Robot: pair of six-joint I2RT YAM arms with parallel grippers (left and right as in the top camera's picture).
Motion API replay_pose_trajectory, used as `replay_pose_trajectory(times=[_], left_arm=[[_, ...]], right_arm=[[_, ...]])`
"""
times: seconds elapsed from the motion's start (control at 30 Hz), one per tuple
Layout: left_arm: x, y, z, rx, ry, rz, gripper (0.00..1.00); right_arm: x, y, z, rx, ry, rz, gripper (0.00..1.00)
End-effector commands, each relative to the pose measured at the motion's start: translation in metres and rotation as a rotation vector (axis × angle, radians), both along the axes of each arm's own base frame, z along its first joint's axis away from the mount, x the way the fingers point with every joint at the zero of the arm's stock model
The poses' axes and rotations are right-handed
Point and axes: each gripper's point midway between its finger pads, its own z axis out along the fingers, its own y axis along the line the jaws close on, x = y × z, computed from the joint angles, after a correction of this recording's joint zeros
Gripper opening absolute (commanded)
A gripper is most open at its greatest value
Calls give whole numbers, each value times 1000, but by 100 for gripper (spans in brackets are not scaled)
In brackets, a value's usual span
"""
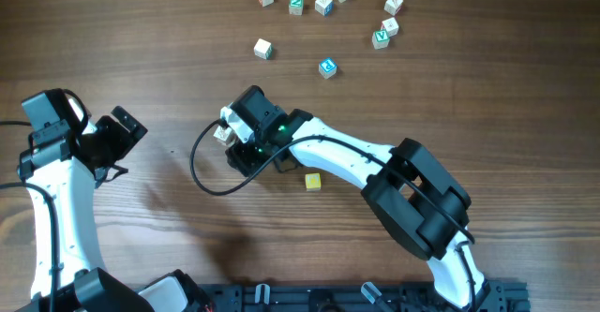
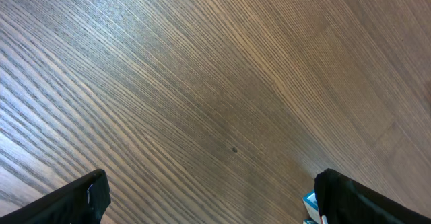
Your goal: Form a tower
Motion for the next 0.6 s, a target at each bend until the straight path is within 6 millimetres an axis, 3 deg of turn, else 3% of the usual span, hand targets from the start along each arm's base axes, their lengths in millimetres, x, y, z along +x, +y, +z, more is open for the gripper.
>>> replay_pose_trajectory(times=[0.0, 0.13, 0.33, 0.57], left_arm=[[1, -3, 2, 3, -11, -26, 100], [1, -3, 2, 3, -12, -26, 100], [1, -3, 2, 3, -12, -26, 100], [1, -3, 2, 3, -12, -26, 100]], right_arm=[[1, -3, -8, -21, -2, -19, 53], [11, -8, -9, -47, -25, -87, 50], [8, -10, -25, -80, -73, -96, 51], [11, -10, -25, -83, -87, -111, 33]])
